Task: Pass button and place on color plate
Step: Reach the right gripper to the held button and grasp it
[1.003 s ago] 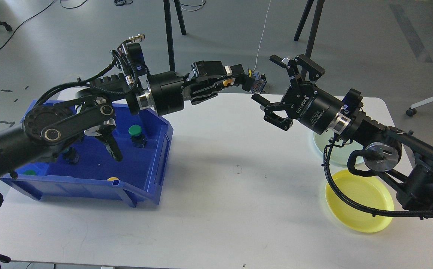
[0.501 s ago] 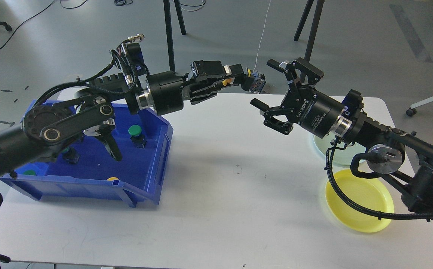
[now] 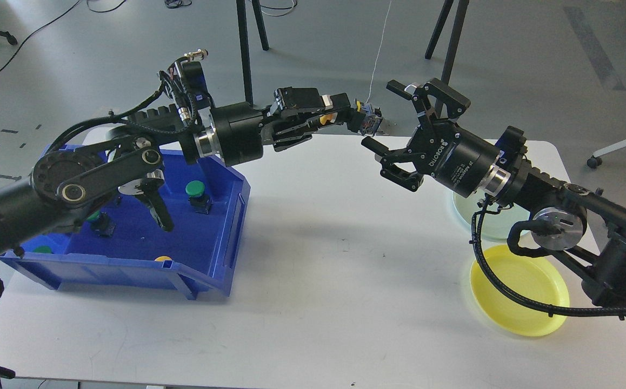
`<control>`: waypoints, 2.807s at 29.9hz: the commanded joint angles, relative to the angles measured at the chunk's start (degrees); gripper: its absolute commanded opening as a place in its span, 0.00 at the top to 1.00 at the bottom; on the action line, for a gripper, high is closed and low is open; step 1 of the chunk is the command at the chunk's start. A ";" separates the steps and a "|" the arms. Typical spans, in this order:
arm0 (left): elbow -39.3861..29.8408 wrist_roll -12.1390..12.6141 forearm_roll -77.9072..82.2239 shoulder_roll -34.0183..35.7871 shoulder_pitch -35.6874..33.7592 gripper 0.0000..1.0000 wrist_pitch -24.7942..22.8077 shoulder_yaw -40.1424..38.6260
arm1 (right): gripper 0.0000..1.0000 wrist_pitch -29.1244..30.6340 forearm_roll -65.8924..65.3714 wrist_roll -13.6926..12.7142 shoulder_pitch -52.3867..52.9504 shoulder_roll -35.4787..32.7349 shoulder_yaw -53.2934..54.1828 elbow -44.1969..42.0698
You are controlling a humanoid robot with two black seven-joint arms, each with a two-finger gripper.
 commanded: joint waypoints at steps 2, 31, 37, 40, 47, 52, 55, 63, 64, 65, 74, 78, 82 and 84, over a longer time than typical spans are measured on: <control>0.01 0.00 0.00 -0.01 0.00 0.92 -0.23 -0.01 | 0.05 0.00 0.09 0.00 0.00 -0.48 0.00 0.23; 0.88 0.00 -0.08 -0.01 -0.26 0.92 -1.19 -0.01 | 0.24 0.00 -1.06 0.08 -0.52 -1.19 -1.40 1.99; 1.06 0.00 -0.08 -0.09 -0.35 0.92 -1.28 -0.01 | 0.27 0.00 -1.06 0.08 -0.17 -1.01 -1.40 1.90; 1.06 0.00 -0.08 -0.01 -0.35 0.92 -1.28 -0.01 | 0.29 0.00 -1.06 0.08 -0.08 -0.84 -1.40 1.72; 1.06 0.00 -0.08 -0.01 -0.35 0.92 -1.72 -0.09 | 0.31 0.00 -1.14 0.08 -0.08 -0.84 -1.14 1.37; 1.15 0.00 0.00 -0.01 -0.35 0.92 -2.16 -0.09 | 0.35 0.00 -1.14 0.08 -0.08 -0.66 -1.14 1.11; 1.15 0.00 0.00 -0.01 -0.35 0.92 -2.25 -0.09 | 0.39 0.00 -1.14 0.08 0.00 -0.57 -1.05 1.11; 1.15 0.00 0.00 -0.01 -0.35 0.92 -2.25 -0.09 | 0.50 0.00 -1.32 0.08 0.00 -0.57 -1.14 0.93; 1.23 0.00 0.00 -0.01 -0.35 0.92 -2.25 -0.09 | 0.52 0.00 -1.41 0.08 0.00 -0.57 -1.14 1.02; 1.15 0.00 0.00 -0.01 -0.26 0.92 -2.25 -0.09 | 0.53 0.00 -1.41 0.08 0.00 -0.57 -1.14 0.93; 1.24 0.00 0.00 -0.01 -0.35 0.92 -2.60 -0.09 | 0.67 0.00 -1.41 0.08 0.00 -0.57 -1.14 1.02; 1.15 0.00 0.00 -0.01 -0.35 0.92 -2.69 -0.09 | 0.73 0.00 -1.41 0.08 0.00 -0.57 -1.14 1.02; 1.24 0.00 0.00 -0.01 -0.26 0.92 -2.60 -0.09 | 0.76 0.00 -1.41 0.08 -0.08 -0.57 -1.14 1.02; 1.24 0.00 0.00 -0.01 -0.26 0.91 -2.60 -0.09 | 0.77 0.00 -1.41 0.17 0.00 -0.57 -1.14 1.02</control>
